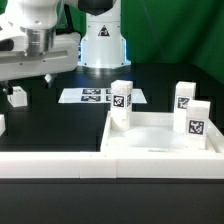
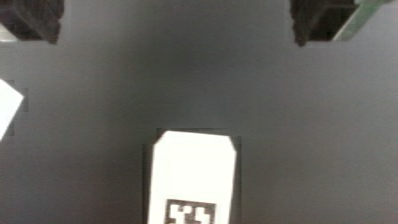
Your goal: Assemble square table
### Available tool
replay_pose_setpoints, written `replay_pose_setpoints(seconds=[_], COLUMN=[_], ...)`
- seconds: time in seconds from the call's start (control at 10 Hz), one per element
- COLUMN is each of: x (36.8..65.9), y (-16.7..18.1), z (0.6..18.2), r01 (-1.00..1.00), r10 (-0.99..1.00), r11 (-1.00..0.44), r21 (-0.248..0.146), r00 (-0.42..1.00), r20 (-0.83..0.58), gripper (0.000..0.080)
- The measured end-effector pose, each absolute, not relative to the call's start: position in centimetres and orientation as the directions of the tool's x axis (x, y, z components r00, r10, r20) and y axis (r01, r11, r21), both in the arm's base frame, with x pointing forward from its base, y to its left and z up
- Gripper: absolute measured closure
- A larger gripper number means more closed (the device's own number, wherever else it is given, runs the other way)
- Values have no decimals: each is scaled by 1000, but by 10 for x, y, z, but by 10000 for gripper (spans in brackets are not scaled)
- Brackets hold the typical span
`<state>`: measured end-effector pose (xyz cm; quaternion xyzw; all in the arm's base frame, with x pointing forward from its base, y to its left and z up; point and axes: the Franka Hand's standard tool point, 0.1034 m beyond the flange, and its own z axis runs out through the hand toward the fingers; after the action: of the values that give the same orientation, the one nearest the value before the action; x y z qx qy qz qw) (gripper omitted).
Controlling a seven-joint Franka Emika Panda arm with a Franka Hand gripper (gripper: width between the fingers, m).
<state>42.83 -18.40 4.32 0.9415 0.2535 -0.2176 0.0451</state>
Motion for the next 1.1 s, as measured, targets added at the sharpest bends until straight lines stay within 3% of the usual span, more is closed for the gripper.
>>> replay_pose_setpoints(seconds=[0.5, 0.7, 1.1], x=[417, 406, 407], y=[-185, -203, -205], z=[39, 47, 44], r01=[485, 492, 487], r10=[400, 352, 340], r11=[-872, -869, -872], r21=[-62, -40, -43], r00=[634, 562, 541], r20=[-662, -748, -769], gripper=[151, 151, 151])
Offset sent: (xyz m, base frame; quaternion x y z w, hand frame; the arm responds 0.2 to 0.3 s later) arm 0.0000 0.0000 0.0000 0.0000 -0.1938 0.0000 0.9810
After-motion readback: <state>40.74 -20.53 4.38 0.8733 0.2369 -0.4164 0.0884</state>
